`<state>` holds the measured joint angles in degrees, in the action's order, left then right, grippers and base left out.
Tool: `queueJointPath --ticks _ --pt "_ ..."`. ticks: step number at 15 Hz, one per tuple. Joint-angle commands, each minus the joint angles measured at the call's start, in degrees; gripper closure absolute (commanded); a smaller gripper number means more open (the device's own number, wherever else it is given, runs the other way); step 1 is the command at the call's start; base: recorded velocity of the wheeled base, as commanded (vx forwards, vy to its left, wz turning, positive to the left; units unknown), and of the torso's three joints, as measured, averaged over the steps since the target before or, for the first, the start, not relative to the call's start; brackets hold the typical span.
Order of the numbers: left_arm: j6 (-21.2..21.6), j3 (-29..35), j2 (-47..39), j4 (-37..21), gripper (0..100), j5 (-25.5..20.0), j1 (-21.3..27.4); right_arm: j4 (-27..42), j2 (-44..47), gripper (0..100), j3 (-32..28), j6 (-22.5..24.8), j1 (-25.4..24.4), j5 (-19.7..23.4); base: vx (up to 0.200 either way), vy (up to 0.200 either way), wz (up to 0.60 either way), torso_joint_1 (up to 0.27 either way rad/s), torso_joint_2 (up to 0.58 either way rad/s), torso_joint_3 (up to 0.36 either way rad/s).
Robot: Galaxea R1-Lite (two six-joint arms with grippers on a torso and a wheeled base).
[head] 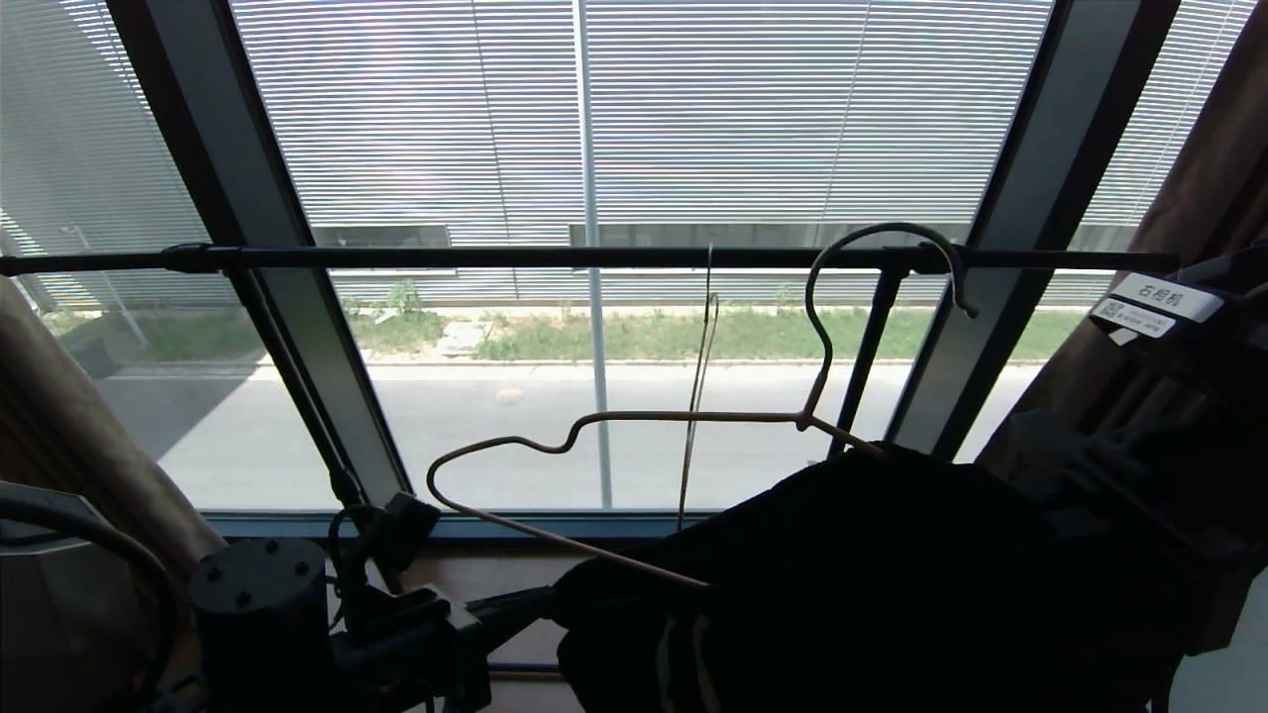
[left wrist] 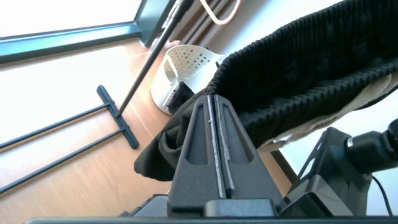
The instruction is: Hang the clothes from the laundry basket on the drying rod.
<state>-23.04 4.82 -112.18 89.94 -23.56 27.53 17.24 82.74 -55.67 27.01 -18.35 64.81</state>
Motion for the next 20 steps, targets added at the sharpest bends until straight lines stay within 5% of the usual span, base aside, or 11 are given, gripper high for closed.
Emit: queueJointPath --ticks 1,20 --pt "0.1 -0.2 1.3 0.1 100 0.0 -1.8 0.0 -0.1 100 0.7 0.1 0.0 -1.1 0.000 0.000 0.00 0.000 0.00 0.000" --pt "1.3 1.2 4.4 0.1 100 0.0 -8.8 0.8 -0.1 100 5.3 0.2 -3.2 -15.9 0.000 0.000 0.00 0.000 0.00 0.000"
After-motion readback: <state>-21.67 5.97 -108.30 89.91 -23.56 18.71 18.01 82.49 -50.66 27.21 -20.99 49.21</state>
